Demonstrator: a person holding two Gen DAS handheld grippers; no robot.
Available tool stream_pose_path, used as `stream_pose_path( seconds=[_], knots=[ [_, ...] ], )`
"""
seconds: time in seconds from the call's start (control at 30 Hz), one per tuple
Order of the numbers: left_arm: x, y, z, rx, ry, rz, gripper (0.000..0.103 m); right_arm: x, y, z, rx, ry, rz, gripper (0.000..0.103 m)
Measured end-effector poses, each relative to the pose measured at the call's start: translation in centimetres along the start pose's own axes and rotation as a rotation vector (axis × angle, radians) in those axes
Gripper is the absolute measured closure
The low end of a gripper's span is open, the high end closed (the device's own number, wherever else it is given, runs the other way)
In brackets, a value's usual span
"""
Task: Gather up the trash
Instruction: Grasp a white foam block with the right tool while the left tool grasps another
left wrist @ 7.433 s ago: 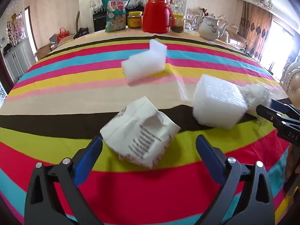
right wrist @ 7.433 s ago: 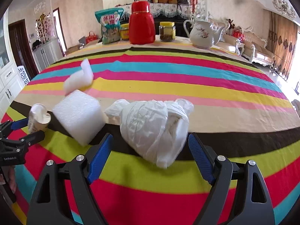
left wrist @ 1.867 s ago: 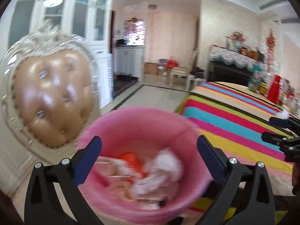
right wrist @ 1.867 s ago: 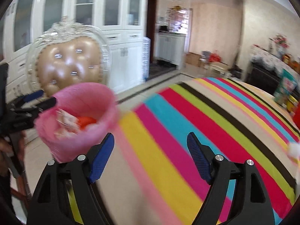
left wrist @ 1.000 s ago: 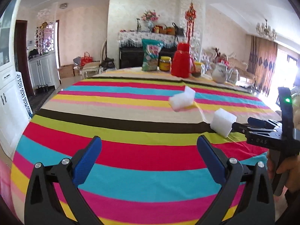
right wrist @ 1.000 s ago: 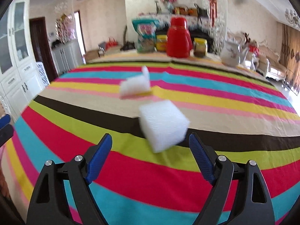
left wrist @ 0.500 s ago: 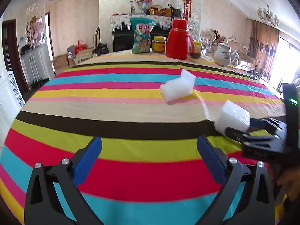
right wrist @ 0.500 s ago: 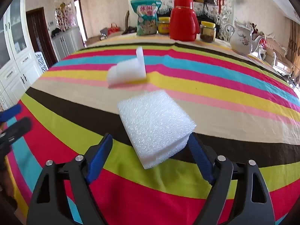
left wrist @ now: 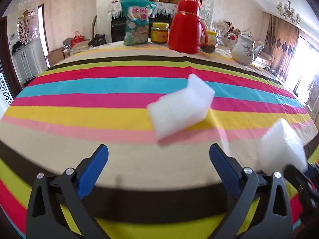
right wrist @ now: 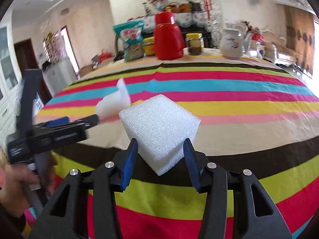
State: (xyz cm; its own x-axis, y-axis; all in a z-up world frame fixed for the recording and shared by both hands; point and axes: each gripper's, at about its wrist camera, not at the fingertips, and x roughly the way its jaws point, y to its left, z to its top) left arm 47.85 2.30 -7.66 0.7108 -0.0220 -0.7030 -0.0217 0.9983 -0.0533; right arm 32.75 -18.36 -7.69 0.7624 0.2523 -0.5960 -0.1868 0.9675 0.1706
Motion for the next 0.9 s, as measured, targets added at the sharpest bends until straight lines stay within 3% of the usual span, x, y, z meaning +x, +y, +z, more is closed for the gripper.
stream_pose_path(
  seconds=[0.2,0.5,0.6,0.7,0.9],
  knots=[
    [4.5,-1.4,3.2,0.048,0.069,-0.038,0.005,-0.9,-0.4,-0.1,0.033,-0.048,-0.024,0.057],
    [8.0,-2.6,5.6,0.204,0.111,-0.1,0.005,-0.5,-1.0,-0.1,0.073,-0.031,-0.019,0.057],
    [8.9,-3.0,5.1,0.228,0.161,-0.132,0.017,-0.4,-0.9,-0.1,0.073,-0.026,-0.019,0.057],
    [7.5,-3.3,4.7,0.247,0.114,-0.147,0.021,-0.4,-0.8,-0.1,0.071,-0.026,-0.02,0.057],
    [3.2,-3.0,2.8,0.25,0.026,-0.101,0.022,-0.4,-0.7,0.0,0.065,-0.026,-0.017,0.057]
  ],
)
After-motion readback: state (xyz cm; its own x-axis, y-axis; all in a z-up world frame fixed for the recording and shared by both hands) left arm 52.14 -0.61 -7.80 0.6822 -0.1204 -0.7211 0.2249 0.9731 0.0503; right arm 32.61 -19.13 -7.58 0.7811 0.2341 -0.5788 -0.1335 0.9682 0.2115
